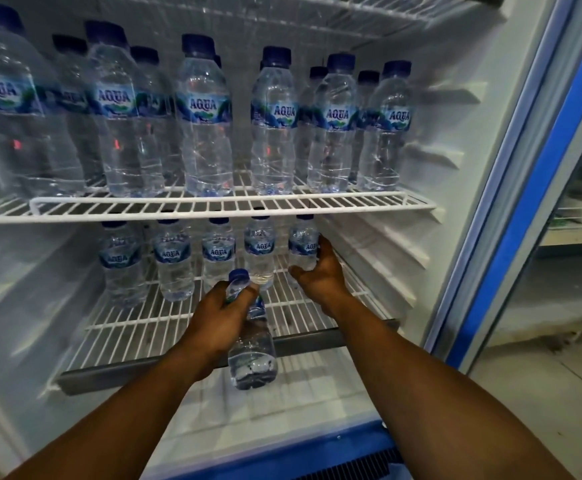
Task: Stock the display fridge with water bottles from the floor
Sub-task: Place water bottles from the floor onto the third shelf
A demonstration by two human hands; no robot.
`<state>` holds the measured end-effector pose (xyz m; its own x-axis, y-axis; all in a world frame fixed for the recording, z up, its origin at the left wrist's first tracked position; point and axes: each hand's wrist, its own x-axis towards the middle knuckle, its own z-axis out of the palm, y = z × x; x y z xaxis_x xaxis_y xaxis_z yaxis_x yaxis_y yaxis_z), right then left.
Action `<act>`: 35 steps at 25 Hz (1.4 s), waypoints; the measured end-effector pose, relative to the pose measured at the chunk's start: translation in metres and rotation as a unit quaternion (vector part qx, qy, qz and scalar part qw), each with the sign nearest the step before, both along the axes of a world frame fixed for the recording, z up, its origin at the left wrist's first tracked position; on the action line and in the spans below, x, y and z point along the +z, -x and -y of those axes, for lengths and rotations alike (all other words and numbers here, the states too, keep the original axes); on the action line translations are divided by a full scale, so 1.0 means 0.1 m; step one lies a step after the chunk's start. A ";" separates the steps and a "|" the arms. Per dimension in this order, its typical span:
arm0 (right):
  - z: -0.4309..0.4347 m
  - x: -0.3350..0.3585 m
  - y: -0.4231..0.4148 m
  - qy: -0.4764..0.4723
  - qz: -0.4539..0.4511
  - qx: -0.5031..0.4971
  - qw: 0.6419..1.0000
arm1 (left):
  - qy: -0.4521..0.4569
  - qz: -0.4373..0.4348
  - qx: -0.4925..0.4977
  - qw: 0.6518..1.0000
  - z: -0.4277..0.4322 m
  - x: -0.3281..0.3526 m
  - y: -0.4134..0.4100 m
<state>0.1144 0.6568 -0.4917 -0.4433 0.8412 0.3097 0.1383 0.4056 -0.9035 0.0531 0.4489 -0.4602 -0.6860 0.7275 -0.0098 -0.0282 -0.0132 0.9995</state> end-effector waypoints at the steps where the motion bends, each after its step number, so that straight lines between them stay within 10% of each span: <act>1: -0.01 0.00 -0.01 -0.005 0.025 0.003 1.000 | 0.013 0.003 0.001 1.000 0.00 0.01 0.01; 31: 0.19 0.21 -0.24 0.012 0.142 -0.032 0.989 | 0.001 -0.005 0.000 1.000 0.07 0.01 -0.05; 35: 0.67 0.54 -0.68 0.125 0.076 0.160 0.976 | -0.003 -0.047 0.047 0.998 -0.04 0.06 -0.04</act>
<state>0.1820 0.5897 -0.4382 -0.7204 0.6931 0.0240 0.1799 0.2202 -0.9587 0.0573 0.4531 -0.4543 -0.7487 0.6600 0.0622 0.0668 -0.0182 0.9976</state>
